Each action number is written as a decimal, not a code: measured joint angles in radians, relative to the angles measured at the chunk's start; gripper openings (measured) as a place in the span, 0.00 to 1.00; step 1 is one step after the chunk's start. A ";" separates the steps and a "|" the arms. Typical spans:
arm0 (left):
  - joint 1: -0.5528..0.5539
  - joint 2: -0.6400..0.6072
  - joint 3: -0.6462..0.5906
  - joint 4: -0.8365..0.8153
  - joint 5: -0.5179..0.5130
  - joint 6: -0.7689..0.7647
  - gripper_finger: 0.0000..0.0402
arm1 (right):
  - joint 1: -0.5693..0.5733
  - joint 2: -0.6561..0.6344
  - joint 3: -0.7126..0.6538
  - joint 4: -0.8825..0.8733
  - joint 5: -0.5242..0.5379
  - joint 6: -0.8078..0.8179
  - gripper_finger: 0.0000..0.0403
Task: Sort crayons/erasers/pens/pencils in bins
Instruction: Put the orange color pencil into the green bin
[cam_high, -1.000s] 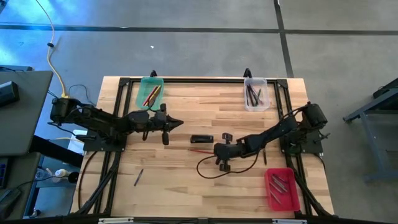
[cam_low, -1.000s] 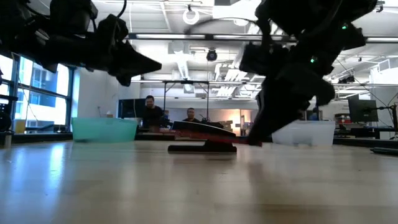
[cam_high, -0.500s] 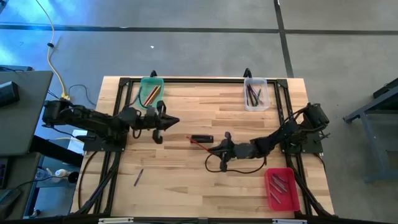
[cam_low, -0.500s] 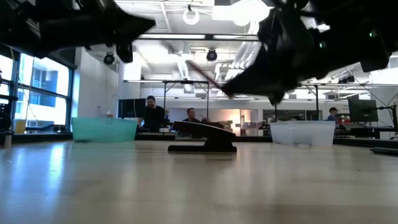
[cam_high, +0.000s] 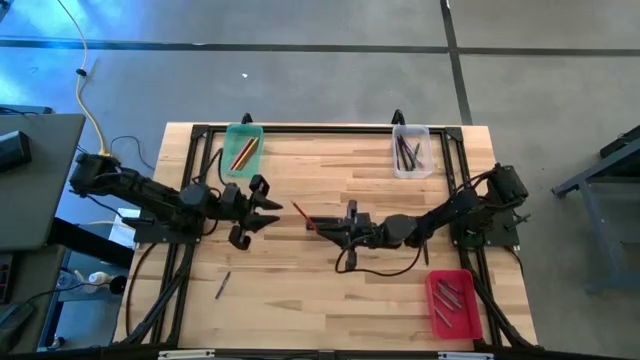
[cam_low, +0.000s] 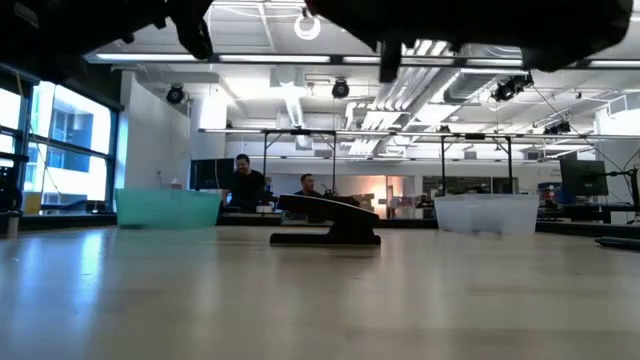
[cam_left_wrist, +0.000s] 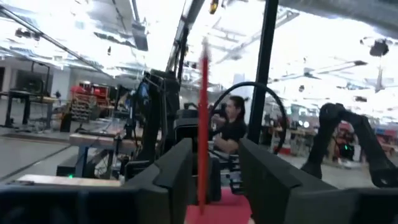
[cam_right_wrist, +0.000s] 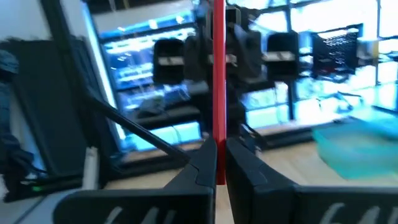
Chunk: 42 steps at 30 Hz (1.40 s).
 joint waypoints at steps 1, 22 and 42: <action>-0.014 0.011 0.008 0.009 -0.023 0.003 0.32 | -0.003 0.003 0.019 -0.007 -0.017 0.000 0.01; -0.130 0.168 0.202 0.013 -0.079 0.134 0.30 | -0.006 0.053 0.115 -0.007 -0.067 -0.053 0.00; -0.129 0.158 0.208 0.010 -0.097 0.187 0.02 | -0.004 0.053 0.115 -0.020 -0.063 -0.086 0.03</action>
